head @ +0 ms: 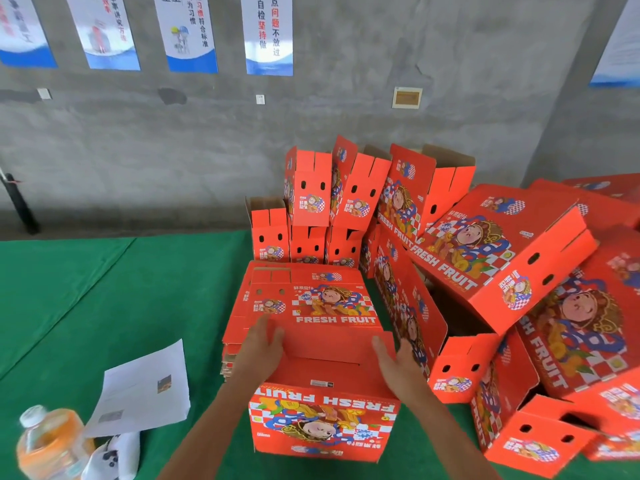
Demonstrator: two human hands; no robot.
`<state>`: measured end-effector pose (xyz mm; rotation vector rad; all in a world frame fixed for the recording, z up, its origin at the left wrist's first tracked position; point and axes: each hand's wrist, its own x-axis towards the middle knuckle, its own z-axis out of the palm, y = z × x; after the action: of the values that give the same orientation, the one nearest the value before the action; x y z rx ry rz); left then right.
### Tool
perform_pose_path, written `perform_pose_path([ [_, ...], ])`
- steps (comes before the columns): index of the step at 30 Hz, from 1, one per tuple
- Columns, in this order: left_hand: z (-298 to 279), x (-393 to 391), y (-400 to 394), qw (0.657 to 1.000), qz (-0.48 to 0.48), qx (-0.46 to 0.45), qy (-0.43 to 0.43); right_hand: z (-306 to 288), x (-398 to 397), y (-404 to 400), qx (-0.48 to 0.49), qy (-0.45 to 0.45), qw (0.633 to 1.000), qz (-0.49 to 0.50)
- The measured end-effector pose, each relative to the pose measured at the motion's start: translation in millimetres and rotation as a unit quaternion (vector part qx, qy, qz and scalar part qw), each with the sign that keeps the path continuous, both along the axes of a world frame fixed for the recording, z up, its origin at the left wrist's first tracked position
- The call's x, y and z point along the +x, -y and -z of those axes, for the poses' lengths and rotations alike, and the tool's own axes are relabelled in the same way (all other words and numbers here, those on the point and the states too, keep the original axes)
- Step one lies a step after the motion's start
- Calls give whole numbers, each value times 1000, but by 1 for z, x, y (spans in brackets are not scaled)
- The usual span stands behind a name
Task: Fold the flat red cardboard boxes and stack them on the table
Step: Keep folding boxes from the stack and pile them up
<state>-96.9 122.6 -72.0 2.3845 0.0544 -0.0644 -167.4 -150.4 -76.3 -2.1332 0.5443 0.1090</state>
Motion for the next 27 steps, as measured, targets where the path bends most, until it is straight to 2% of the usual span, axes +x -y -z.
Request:
perform_pose_path([
  [1,1,3,-7,999,-18,-41,-17,2,1,6,33,-28,999,20],
  [4,5,2,-14,995,-8,-35,-90,5,-3,18,171,-156,972,40],
  [7,4,-3,-11,992,-16,-73,-104,12,-1,30,267,-208,940,48],
  [14,-20,-13,-9,997,-19,-18,-66,13,-6,42,263,-269,926,36],
  [16,-40,-13,-17,999,-31,-9,-30,-1,-6,44,262,-244,934,-7],
  [21,-108,-5,-37,993,-11,-67,100,-74,0,42,220,-147,959,-98],
  [24,-133,3,-36,978,-20,-118,168,-110,16,39,214,-89,967,-102],
  [27,-131,13,-32,964,-16,-146,224,-123,32,34,211,-52,973,-80],
])
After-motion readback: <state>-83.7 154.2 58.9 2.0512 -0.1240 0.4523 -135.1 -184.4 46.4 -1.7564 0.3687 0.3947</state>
